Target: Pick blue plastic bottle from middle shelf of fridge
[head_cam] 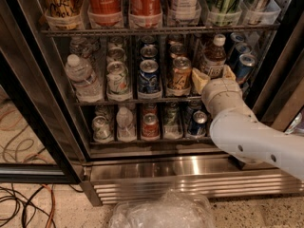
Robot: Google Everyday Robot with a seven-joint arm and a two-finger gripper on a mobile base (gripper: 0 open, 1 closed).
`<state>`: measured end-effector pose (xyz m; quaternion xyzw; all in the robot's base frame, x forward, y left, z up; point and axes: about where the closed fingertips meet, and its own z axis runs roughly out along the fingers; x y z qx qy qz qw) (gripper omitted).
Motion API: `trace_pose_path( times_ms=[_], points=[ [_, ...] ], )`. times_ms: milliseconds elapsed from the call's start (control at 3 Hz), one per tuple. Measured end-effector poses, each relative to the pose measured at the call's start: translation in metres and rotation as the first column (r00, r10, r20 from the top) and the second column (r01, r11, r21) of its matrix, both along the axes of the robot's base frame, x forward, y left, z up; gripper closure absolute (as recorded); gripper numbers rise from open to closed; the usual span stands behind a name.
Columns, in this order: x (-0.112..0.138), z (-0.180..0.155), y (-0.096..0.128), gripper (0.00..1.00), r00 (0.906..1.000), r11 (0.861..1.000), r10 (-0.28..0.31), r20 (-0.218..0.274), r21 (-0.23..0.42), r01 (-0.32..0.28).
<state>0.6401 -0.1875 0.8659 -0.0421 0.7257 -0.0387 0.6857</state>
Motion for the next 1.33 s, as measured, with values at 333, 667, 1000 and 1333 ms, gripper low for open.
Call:
trace_pose_path(
  times_ms=[333,667,1000,1333],
  points=[
    [0.008,-0.003,0.0,0.37,0.9999,1.0,-0.011,0.006,-0.007,0.011],
    [0.019,-0.005,-0.001,0.37,0.9994,0.999,-0.03,0.015,-0.019,0.03],
    [0.025,-0.009,-0.001,0.56,0.9991,0.999,-0.041,0.009,-0.031,0.041],
    [0.025,-0.009,-0.001,0.79,0.9991,0.999,-0.041,0.009,-0.031,0.042]
  ],
)
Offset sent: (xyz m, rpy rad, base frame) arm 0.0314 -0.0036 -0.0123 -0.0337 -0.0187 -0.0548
